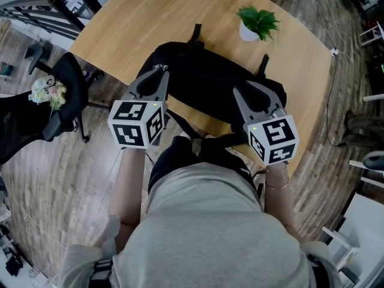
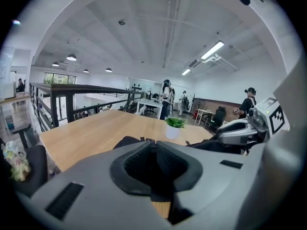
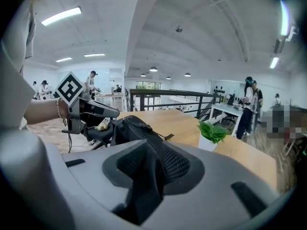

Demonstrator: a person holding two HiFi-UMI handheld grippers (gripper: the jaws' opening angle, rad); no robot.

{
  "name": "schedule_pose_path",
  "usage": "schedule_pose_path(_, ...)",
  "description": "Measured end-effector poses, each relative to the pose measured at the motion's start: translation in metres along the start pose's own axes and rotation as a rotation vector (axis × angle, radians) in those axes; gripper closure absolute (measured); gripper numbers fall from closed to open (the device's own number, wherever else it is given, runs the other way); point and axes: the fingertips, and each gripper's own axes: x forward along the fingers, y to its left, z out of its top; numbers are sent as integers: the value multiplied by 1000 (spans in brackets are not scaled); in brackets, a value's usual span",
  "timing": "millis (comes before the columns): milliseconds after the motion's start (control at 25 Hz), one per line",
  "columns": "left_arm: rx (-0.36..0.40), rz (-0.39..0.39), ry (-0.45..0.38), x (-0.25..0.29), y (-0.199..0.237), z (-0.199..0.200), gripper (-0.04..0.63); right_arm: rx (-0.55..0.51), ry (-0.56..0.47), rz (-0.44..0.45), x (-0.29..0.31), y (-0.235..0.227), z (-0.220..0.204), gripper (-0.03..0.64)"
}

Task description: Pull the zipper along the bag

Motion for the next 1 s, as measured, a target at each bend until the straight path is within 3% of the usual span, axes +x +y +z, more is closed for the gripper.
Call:
schedule_pose_path(360, -7, -162, -99, 0, -57, 22, 574, 96, -103, 36, -18, 8, 15, 500)
schedule_pose_path(640, 30, -284, -59, 8, -108, 12, 574, 279, -221, 35, -30, 1, 21, 592)
schedule_pose_path(760, 38, -304, -54, 10, -122, 9, 574, 328, -230, 37, -32, 1, 17, 609)
schedule_pose_path(1000, 74, -285, 3, 17, -133, -4, 575, 317, -218, 83, -30, 16, 11, 609)
